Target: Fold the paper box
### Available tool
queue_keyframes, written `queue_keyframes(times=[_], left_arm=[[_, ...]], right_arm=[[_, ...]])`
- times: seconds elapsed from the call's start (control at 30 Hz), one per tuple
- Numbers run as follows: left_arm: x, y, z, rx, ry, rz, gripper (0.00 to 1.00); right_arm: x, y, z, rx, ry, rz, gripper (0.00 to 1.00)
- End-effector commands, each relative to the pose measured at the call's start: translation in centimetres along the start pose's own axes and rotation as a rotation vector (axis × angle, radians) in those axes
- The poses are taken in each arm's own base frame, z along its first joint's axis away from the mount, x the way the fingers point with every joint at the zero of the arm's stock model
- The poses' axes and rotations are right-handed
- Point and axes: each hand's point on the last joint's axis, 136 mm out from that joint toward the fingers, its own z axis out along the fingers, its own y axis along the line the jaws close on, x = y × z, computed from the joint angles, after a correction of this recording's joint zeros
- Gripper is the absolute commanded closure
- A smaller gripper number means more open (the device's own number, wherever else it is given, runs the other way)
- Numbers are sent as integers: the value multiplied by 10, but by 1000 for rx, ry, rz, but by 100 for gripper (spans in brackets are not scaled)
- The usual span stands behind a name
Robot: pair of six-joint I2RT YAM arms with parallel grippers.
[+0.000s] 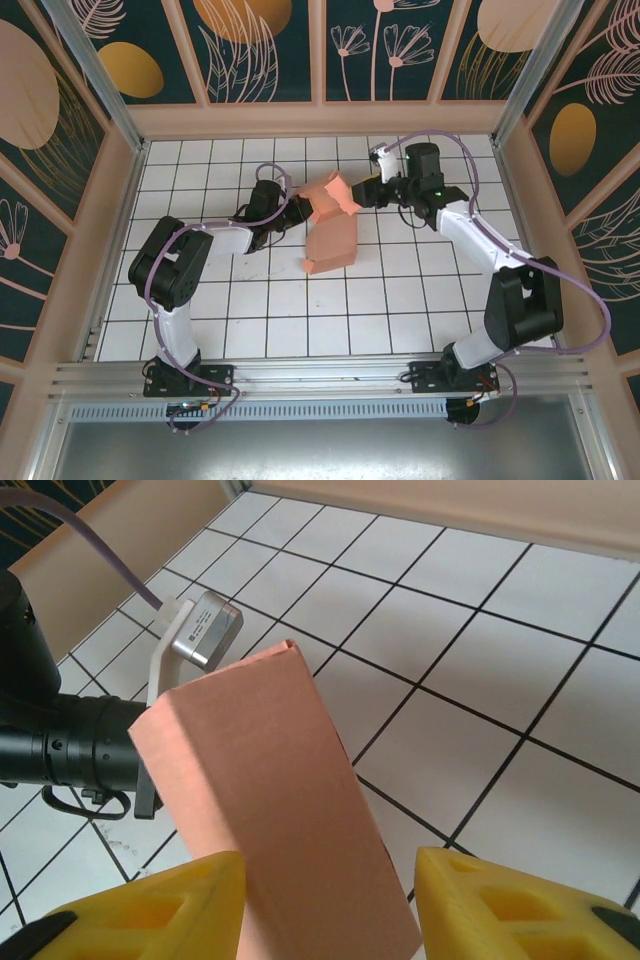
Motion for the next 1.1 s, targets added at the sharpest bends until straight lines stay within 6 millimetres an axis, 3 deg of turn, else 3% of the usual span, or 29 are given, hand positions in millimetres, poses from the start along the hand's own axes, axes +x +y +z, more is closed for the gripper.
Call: queue_keyframes(times=[0.0,0.13,0.27,0.57,1.03,1.07], left_arm=[[-8,-11,1,35,-8,25,100],[-8,-11,1,38,-7,27,100],[-8,-13,1,42,-4,27,100],[-8,-13,0,38,0,27,100],[-8,-17,3,35,24,25,100],[-9,-17,3,36,23,26,100]], right_arm=[[-30,7,-20,31,-109,-55,51],[-29,14,-16,13,-89,-80,52],[-17,21,3,-3,-11,-108,57],[-3,16,26,47,77,-111,67],[3,0,32,314,109,-257,70],[4,6,34,313,115,-272,71]])
